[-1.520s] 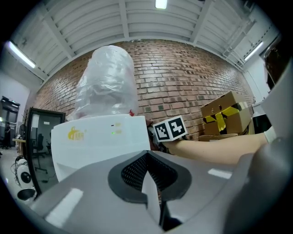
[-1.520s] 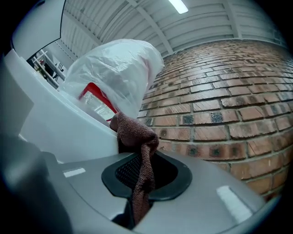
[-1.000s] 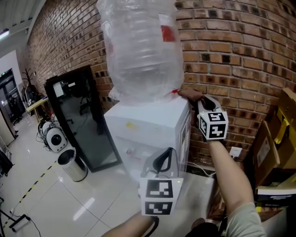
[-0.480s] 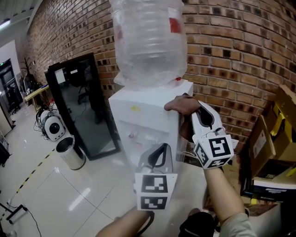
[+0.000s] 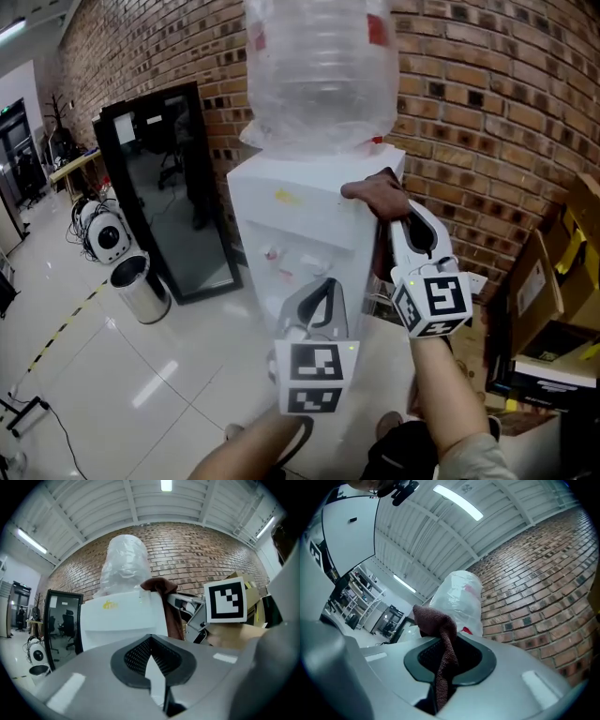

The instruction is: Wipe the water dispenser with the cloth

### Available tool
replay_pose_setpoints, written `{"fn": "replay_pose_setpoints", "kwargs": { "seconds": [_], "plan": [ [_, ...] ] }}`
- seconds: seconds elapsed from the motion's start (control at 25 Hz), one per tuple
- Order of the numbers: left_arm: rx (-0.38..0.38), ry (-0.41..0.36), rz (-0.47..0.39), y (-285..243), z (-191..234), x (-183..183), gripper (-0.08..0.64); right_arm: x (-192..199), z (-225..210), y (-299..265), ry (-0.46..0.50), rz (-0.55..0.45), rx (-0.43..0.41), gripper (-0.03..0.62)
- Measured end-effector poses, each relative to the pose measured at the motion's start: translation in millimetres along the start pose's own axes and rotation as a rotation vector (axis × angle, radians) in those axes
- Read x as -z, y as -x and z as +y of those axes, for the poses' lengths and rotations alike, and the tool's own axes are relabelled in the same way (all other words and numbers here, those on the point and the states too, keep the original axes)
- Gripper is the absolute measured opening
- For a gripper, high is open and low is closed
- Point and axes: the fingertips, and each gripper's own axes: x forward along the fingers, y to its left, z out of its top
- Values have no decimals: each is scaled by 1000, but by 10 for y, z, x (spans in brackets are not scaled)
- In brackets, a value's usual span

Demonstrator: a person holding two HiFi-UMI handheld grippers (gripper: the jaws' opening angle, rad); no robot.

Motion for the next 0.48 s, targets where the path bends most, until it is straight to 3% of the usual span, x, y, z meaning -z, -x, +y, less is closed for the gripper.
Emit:
{"fn": "replay_pose_setpoints", "kwargs": {
  "seconds": [0.48],
  "plan": [
    [38, 23, 35, -358, -219, 677, 0, 698, 143, 299, 16, 125, -36, 55]
  ]
}}
